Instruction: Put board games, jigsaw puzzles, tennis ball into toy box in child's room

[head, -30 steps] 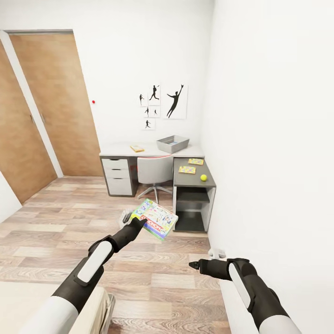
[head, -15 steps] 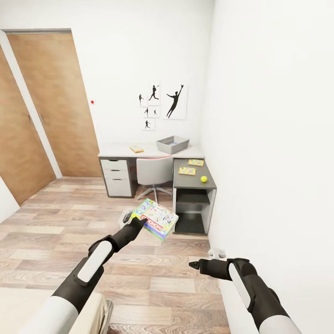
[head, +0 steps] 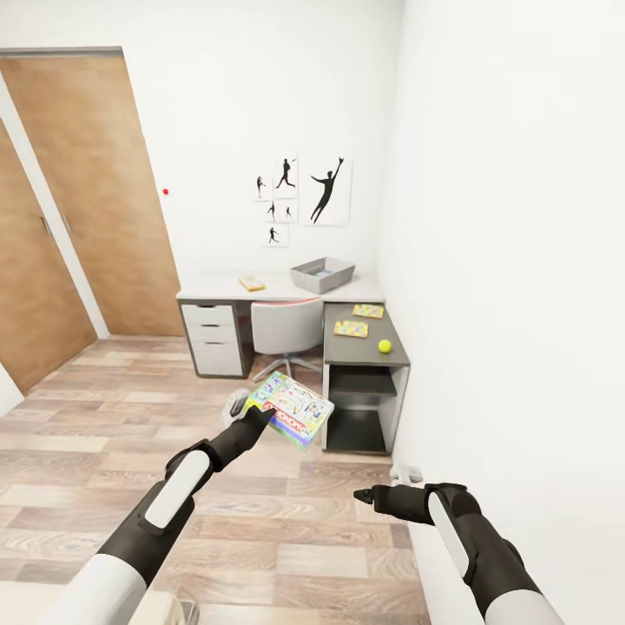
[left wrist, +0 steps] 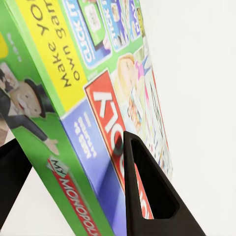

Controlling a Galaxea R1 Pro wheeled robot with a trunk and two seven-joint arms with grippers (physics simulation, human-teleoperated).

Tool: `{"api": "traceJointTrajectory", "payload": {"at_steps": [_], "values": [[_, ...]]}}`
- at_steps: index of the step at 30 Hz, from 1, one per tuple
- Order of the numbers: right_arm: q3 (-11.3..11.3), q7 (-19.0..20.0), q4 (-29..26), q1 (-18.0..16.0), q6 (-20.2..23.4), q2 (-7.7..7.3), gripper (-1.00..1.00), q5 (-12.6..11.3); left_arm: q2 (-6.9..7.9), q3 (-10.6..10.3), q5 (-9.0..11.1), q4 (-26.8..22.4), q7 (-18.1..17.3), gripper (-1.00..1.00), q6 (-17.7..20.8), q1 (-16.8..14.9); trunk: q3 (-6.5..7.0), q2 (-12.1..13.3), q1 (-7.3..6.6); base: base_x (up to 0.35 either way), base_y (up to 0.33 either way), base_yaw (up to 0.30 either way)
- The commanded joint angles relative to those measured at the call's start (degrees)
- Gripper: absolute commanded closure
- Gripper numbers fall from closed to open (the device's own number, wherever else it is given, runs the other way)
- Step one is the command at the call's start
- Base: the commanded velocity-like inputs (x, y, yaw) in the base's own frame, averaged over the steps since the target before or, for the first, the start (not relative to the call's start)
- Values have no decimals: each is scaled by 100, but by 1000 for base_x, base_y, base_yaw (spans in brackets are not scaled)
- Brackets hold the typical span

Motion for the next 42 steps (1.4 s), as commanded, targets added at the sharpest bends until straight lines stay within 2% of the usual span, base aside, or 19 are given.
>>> {"api": "traceJointTrajectory", "payload": {"at_steps": [1, 42], "values": [[1, 4, -5, -5, 29, -2, -100, -16, 4, -8, 43, -1, -7, 100, 11, -6, -12, -12, 7, 304, -3, 0], [1, 4, -32, 5, 22, -10, -100, -16, 4, -8, 44, -2, -7, 100, 8, -6, -12, -12, 7, 304, -11, 0]]}}
